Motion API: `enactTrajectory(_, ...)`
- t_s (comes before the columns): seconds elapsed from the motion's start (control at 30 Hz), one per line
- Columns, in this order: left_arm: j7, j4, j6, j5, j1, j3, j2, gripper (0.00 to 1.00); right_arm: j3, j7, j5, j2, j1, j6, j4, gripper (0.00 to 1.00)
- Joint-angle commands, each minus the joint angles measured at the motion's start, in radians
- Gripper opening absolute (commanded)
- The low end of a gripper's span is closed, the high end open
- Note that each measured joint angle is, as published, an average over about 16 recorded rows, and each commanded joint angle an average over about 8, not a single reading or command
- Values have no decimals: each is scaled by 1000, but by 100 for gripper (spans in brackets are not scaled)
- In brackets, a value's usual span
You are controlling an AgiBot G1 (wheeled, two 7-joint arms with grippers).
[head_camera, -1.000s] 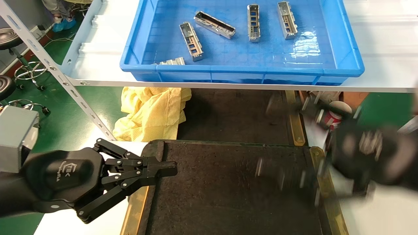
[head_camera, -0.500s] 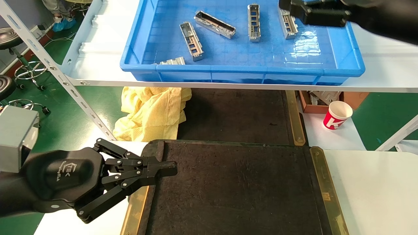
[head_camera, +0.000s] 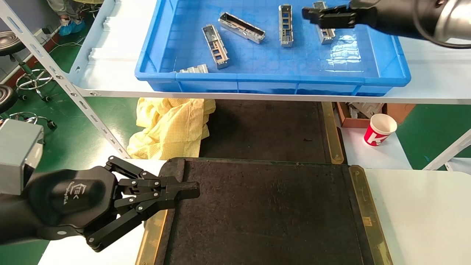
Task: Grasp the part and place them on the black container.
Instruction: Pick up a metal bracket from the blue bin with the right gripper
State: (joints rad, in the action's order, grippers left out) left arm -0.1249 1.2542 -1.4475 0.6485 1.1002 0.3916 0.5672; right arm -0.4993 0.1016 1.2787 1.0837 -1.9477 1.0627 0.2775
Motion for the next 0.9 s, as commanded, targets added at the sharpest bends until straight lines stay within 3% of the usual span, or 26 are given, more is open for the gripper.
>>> enactTrajectory(0.03,0,0,0,0,0,0,0,0,-9,-20,15,24,-23,-8,-53,100)
enactTrajectory(0.27,0,0,0,0,0,0,0,0,-13,-61,23,67,-44,-39,-147,100)
enactTrajectory(0.53,0,0,0,0,0,0,0,0,-5,-86,15,104,-33,-143,-211,97)
enactTrajectory(0.6,0,0,0,0,0,0,0,0,-2,-89,10,111,-29,-168,-223,81)
enactTrajectory(0.8,0,0,0,0,0,0,0,0,6,-98,0,123,-19,-212,-244,9)
enactTrajectory(0.83,0,0,0,0,0,0,0,0,8,-100,-2,124,-17,-217,-246,3)
enactTrajectory(0.9,0,0,0,0,0,0,0,0,10,-104,-5,126,-14,-227,-249,0)
